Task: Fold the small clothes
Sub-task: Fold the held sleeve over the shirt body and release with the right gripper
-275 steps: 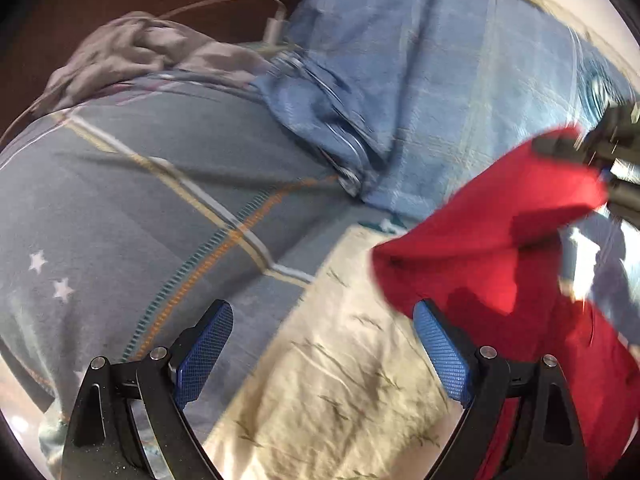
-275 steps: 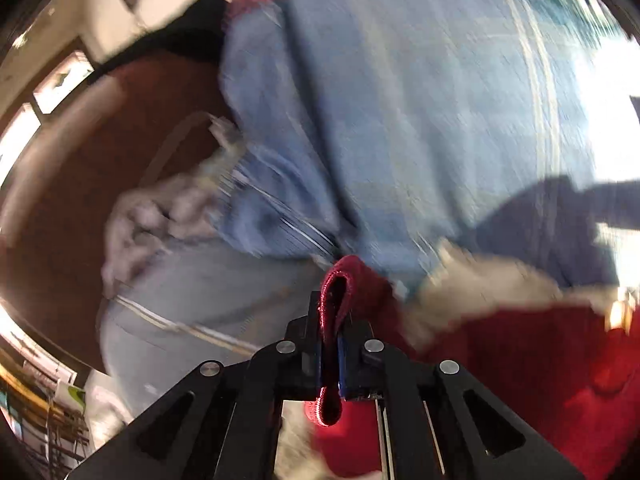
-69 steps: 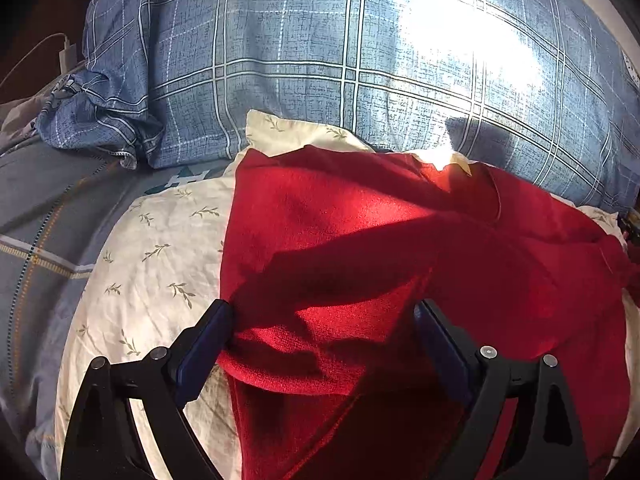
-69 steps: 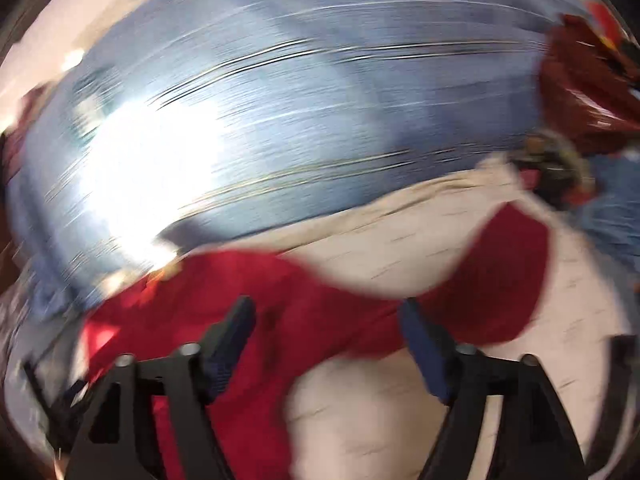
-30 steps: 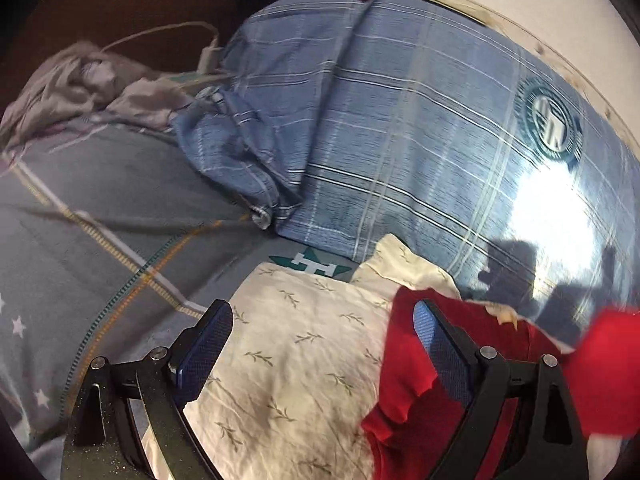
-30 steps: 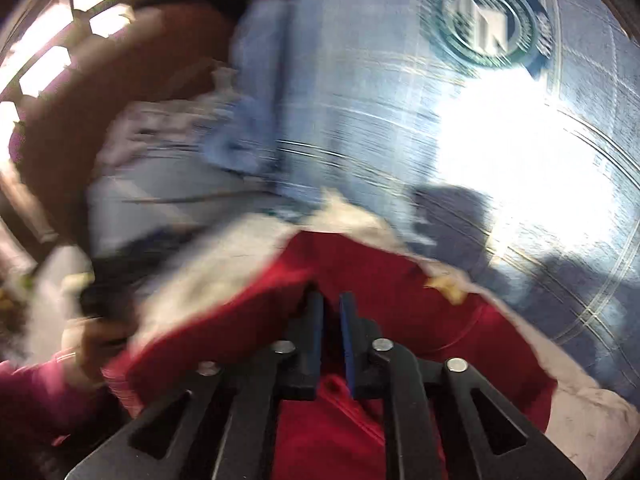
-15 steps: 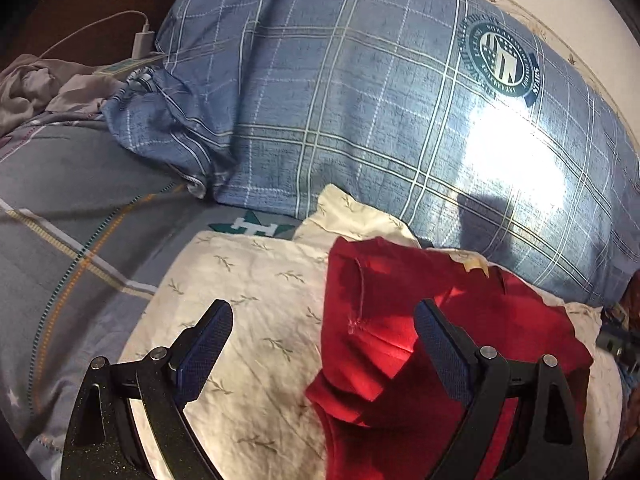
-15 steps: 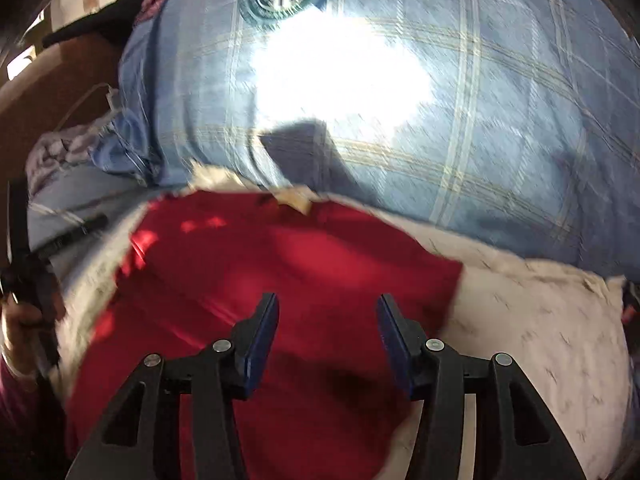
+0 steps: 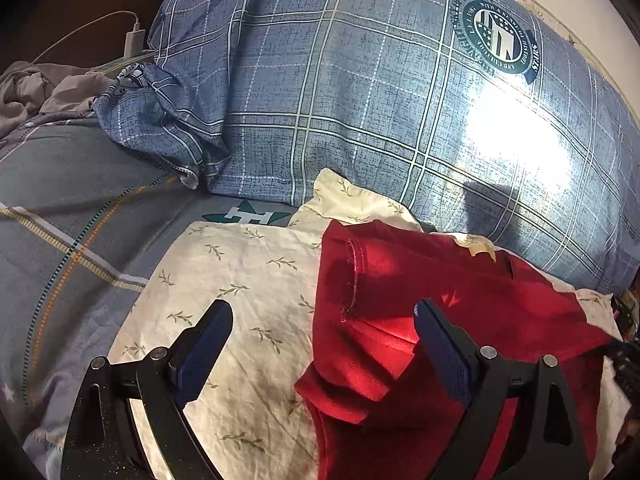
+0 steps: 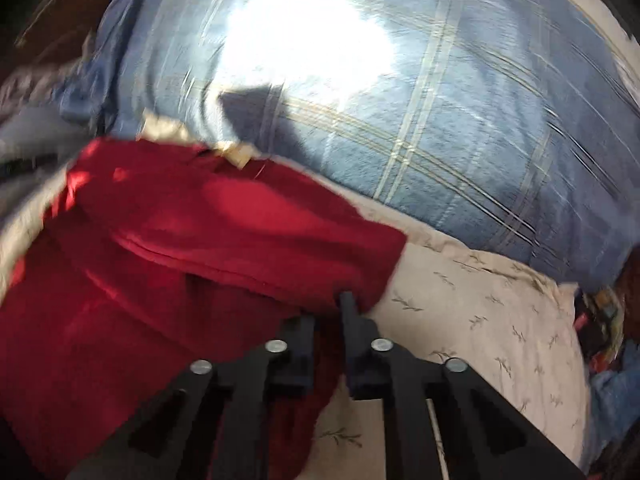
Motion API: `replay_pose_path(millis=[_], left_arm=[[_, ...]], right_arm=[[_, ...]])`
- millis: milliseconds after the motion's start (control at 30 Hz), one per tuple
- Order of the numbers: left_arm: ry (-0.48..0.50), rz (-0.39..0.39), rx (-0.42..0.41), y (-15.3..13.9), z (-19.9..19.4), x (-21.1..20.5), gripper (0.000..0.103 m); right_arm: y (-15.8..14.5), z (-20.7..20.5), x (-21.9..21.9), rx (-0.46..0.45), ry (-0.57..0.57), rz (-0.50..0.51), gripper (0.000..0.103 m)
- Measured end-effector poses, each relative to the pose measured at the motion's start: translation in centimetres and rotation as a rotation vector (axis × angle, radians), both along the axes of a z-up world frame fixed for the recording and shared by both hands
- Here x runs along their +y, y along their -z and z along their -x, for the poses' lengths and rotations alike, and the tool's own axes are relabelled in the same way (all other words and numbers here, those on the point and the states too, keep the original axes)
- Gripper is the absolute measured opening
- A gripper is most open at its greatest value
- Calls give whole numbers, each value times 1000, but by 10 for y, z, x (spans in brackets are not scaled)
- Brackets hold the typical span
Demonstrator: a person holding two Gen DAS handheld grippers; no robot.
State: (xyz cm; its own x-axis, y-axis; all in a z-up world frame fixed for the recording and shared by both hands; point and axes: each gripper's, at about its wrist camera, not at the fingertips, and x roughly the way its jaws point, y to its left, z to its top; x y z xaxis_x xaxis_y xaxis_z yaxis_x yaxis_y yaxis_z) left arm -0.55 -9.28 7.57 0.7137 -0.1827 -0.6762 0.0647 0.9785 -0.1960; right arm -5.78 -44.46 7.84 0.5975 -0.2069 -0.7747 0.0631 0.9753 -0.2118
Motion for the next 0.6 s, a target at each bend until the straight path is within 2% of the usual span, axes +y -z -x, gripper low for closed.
replay_pose_path(millis=[100,167,267,333,367,400,433,467,533,600], left_arm=[[-7,15,3,0,0,1,92],[-5,18,-5,-2,1,0,92],[9,0,-13,-2,5,-3,92],[13,-3,-14,-2,7,-4,92],[17,0,-15,-2,7,-4,92],[20,3,-16,-2,7,-5,92],[25,5,-17,-2,7,-6,92],[30,6,-19,-2,7,-8,92],[46,-3,-17,2,7,-15,92],[65,-22,-8,8,5,-23,92]], right_arm=[[-1,22,-20,-25,91,-49,6],[12,32,-36,19,142,-95,6],[25,40,-45,73,156,-173,8],[15,47,-43,73,137,-183,11],[8,51,-42,59,138,-181,20],[0,55,-42,36,150,-171,35],[-11,58,-42,-4,167,-162,42],[-19,59,-41,-32,173,-165,46],[-28,49,-40,-58,176,-198,46],[-25,27,-41,-43,192,-224,45]])
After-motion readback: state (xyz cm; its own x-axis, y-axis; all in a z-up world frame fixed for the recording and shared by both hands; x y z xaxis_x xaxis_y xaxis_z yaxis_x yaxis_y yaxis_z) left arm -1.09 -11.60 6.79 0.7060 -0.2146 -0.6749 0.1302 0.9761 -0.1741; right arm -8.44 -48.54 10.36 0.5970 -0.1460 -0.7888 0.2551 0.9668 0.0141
